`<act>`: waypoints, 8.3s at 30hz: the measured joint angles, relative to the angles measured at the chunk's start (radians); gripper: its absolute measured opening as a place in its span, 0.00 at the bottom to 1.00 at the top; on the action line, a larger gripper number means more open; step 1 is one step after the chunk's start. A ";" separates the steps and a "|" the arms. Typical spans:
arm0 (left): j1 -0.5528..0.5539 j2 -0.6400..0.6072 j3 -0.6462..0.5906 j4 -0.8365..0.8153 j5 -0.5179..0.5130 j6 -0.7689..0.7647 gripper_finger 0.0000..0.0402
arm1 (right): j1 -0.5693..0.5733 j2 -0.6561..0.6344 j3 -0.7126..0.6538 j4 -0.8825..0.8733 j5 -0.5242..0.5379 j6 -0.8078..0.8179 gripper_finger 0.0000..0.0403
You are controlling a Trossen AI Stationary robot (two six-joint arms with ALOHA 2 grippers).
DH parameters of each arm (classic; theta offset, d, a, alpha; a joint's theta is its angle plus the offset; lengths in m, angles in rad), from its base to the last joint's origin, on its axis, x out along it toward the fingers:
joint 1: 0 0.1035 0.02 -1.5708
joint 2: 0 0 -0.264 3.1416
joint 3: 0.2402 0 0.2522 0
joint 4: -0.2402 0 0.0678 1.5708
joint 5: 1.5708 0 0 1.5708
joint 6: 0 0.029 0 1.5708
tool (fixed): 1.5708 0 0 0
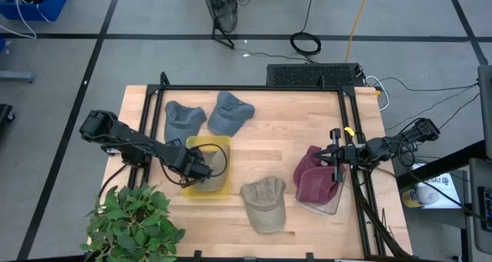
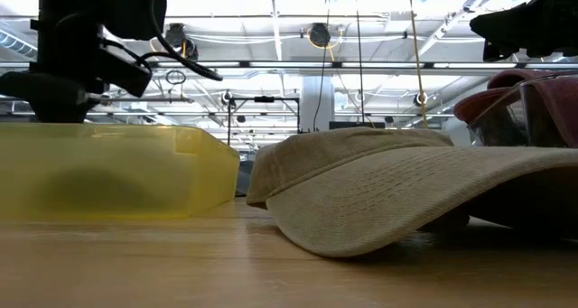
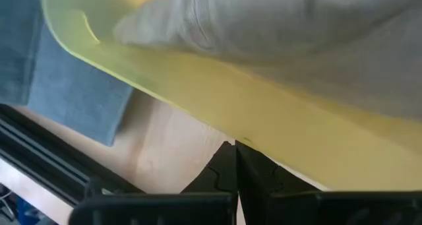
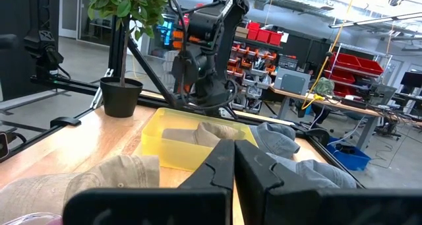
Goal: Pick & Place hat
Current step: Adjust the yellow bin, then put the brown cap into the yellow bin, then put the right blue cap into the yellow bin
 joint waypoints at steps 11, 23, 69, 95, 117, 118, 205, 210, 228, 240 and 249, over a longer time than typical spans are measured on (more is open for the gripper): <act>0.000 0.000 -0.002 0.068 -0.030 0.023 0.02 | 0.000 0.000 0.000 0.000 0.000 0.000 0.00; -0.061 0.000 0.053 -0.132 -0.058 -0.056 0.01 | 0.000 0.000 0.000 0.000 0.000 0.000 0.00; 0.320 -0.570 -0.714 1.863 0.237 1.012 0.04 | -0.030 0.199 0.096 0.187 0.139 -0.138 0.00; 0.322 -0.570 -0.713 1.921 0.236 0.919 0.18 | -0.176 1.498 1.204 -0.558 -0.443 0.137 0.02; 0.322 -0.570 -0.713 1.904 0.236 0.889 0.19 | -0.008 1.670 1.175 -0.581 -0.444 0.313 0.61; 0.322 -0.570 -0.713 1.904 0.236 0.888 0.19 | -0.009 1.670 1.175 -0.582 -0.445 0.317 0.61; 0.071 -0.754 -0.712 1.964 0.132 1.046 0.15 | -0.379 1.987 1.447 -0.190 -0.632 0.136 0.00; 0.071 -0.753 -0.712 1.961 0.132 1.052 0.15 | -0.396 2.048 1.449 -0.174 -0.635 0.164 0.00; 0.070 -0.754 -0.712 1.951 0.133 1.047 0.15 | -0.385 2.064 1.447 -0.172 -0.652 0.233 0.27; 0.070 -0.754 -0.712 1.932 0.131 1.043 0.15 | -0.367 1.983 1.443 -0.162 -0.623 0.192 0.62; 0.070 -0.753 -0.712 1.909 0.131 1.042 0.15 | -0.307 1.819 1.410 -0.272 -0.661 0.138 0.62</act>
